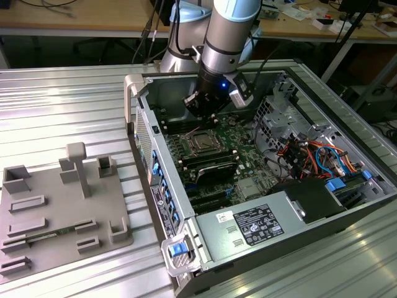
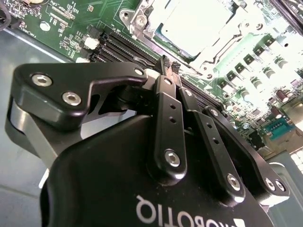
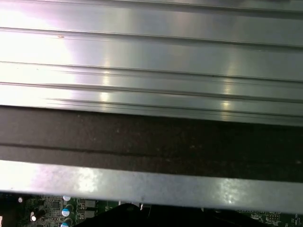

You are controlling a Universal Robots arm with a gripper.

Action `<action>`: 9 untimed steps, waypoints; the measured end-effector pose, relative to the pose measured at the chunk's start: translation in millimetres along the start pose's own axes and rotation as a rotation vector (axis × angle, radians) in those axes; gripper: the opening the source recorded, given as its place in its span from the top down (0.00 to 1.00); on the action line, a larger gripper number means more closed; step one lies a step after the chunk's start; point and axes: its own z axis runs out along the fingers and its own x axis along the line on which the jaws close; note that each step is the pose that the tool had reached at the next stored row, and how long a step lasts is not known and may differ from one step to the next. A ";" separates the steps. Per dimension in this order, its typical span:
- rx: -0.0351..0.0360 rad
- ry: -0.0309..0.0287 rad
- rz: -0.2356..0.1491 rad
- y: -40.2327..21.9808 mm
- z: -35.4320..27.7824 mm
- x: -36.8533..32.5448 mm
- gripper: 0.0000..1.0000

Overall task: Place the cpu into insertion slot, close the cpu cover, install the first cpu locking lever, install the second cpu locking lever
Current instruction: 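Install the first cpu locking lever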

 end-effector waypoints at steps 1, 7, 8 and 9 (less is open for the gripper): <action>-0.0003 -0.0003 0.000 -0.2 0.2 -0.1 0.89; -0.0004 -0.0003 0.000 -5.6 0.1 0.3 0.89; -0.0002 -0.0002 0.000 -5.7 0.3 0.1 0.89; -0.0002 -0.0002 0.000 -5.7 0.5 0.1 0.89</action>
